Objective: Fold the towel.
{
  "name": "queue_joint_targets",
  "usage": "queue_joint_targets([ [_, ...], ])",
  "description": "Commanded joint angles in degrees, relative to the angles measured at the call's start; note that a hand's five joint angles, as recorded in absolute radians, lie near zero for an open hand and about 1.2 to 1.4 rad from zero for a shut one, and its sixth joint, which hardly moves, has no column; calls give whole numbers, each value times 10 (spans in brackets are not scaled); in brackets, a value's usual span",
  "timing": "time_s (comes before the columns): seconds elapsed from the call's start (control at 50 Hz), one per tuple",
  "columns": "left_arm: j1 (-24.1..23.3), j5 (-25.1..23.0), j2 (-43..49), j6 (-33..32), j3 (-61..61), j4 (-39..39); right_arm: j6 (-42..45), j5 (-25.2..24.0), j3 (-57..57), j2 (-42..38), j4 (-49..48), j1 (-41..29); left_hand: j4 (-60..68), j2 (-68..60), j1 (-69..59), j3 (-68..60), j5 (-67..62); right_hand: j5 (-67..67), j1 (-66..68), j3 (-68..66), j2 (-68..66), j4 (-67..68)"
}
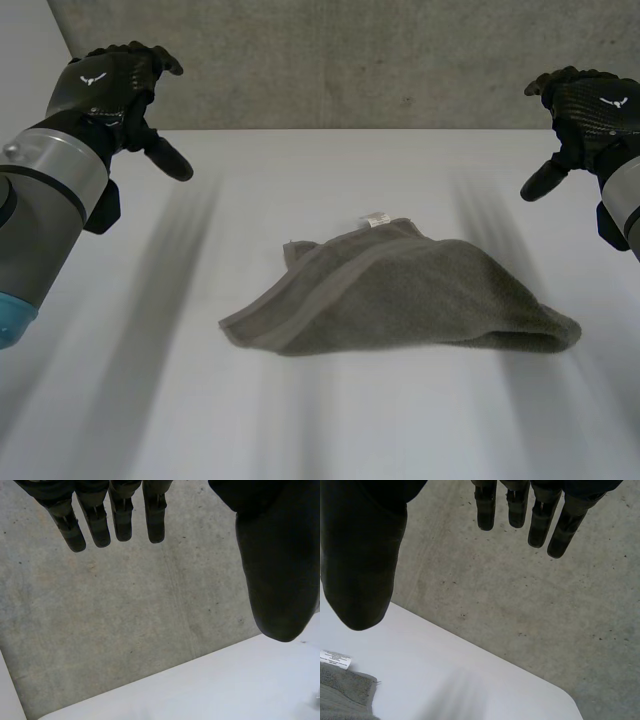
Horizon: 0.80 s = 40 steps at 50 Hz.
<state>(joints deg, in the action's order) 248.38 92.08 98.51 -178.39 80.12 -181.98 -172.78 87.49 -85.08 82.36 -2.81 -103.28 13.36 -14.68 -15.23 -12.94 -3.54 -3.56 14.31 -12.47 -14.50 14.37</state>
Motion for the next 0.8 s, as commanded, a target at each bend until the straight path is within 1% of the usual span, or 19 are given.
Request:
queue_joint_targets([
  [0.02,-25,-17,14,0,7,-5,9,-46,-4,-9,7,-2,-34,35,40,29,23,36,-43,25,45,-44],
  [0.04,-32,-30,28,0,10,-5,9,-46,-4,-9,7,-2,-34,35,40,29,23,36,-43,25,45,-44],
  [0.06,-32,-30,28,0,10,-5,11,-63,-6,-17,13,-3,-34,35,40,29,23,36,-43,25,45,-44],
  [0.08,-40,-45,45,-2,14,-5,18,-79,-8,-28,24,-4,-34,35,40,29,23,36,-43,25,45,-44],
  [0.1,-49,-61,61,-4,14,-7,18,-80,-8,-28,24,-4,-34,35,40,29,23,36,-43,25,45,-44],
  [0.12,-49,-61,61,-4,14,-7,26,-93,-10,-42,33,-5,-34,35,40,29,23,36,-43,25,45,-44],
  [0.14,-59,-75,76,-10,15,-14,34,-103,-13,-55,40,-6,-34,35,40,29,23,36,-43,25,45,-44],
  [0.18,-68,-86,90,-20,17,-21,43,-109,-18,-67,44,-6,-34,35,40,29,23,36,-43,25,45,-44],
  [0.28,-91,-103,138,-59,21,-50,67,-113,-40,-97,43,1,-34,35,40,29,23,36,-43,25,45,-44],
  [0.32,-112,-111,176,-92,11,-66,76,-111,-48,-102,41,3,-34,35,40,29,23,36,-43,25,45,-44],
  [0.38,-123,-119,199,-110,0,-75,90,-112,-61,-108,39,18,-34,35,40,29,23,36,-43,25,45,-44],
  [0.42,-133,-141,243,-136,-28,-85,96,-114,-66,-110,39,32,-34,31,37,29,20,36,-43,25,45,-44],
  [0.46,-135,-153,261,-143,-42,-87,97,-114,-66,-113,38,49,-34,26,32,29,15,36,-43,25,45,-44],
  [0.52,-143,-180,298,-149,-72,-87,97,-114,-64,-120,32,55,-34,16,22,29,5,36,-43,25,45,-44],
  [0.54,-143,-180,298,-149,-72,-87,97,-114,-64,-120,32,55,-34,16,22,29,5,36,-43,25,45,-44],
  [0.58,-151,-204,330,-151,-98,-88,97,-113,-64,-121,27,56,-34,4,10,29,-7,36,-43,25,45,-44],
  [0.66,-153,-219,358,-151,-127,-88,97,-114,-67,-127,17,58,-34,-24,-19,29,-36,36,-43,25,45,-44],
  [0.72,-156,-226,388,-151,-155,-87,98,-112,-67,-134,16,58,-34,-90,-84,29,-101,36,-43,25,45,-44],
  [0.8,-164,-240,411,-151,-176,-87,100,-113,-67,-137,16,58,-34,-110,-105,29,-121,36,-43,25,45,-44],
])
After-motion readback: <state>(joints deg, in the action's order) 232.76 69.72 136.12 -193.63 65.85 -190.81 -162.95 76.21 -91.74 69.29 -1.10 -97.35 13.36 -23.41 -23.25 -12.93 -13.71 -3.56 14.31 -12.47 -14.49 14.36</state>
